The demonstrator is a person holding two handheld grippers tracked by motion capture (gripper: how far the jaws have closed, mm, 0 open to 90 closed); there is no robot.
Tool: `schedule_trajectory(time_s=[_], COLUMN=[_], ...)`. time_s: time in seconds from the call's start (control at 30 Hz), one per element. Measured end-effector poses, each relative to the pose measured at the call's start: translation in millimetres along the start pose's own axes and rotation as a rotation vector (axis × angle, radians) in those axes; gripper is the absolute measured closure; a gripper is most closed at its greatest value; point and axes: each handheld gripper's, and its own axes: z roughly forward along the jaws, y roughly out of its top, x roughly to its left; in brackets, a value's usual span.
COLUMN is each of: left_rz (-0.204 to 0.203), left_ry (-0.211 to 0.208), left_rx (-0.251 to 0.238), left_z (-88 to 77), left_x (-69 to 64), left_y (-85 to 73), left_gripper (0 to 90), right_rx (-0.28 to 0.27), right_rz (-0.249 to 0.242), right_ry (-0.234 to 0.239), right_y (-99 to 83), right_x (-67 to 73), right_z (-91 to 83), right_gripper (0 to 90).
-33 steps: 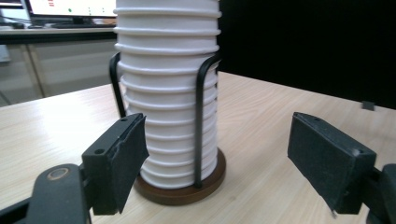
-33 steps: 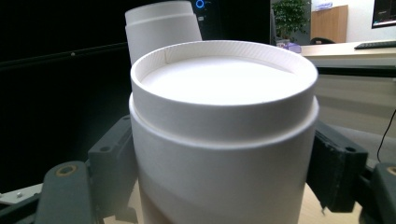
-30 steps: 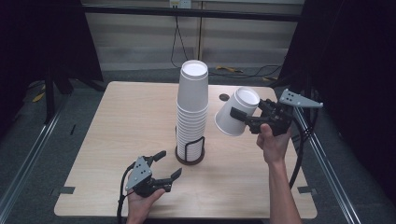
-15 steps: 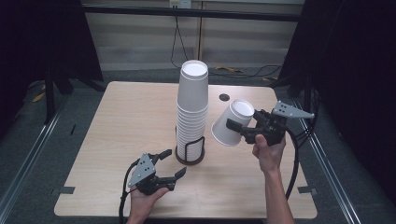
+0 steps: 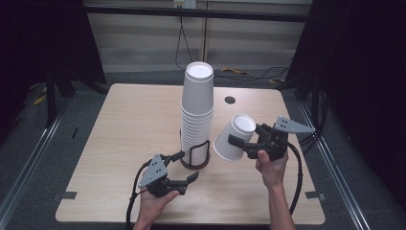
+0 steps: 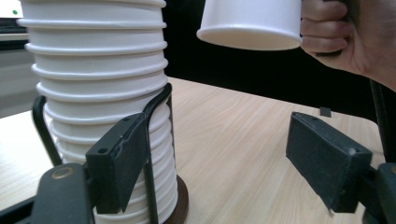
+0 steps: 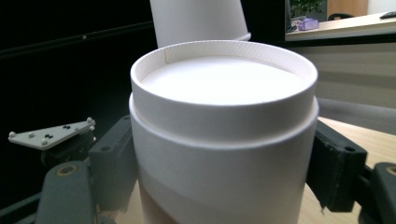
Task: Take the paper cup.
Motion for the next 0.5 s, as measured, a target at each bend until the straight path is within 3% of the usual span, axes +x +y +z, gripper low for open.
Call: schedule_trajectory(time_s=[0.4,0.5], left_rz=[0.009,0.026], left_ry=[-0.047,-0.054], left_rx=[0.009,0.013], left_z=[9.6,10.7], left_x=[-4.2,-6.1], left_y=[7.0,10.0], left_gripper=[16.6,15.7], right_rx=[0.025,0.022], right_rz=[0.005,0.012], right_ry=[0.026,0.032], right_y=[-19.1,-23.5], right_x=[5.1,6.6], right_z=[4.0,4.3], right_gripper=[22.5,22.6])
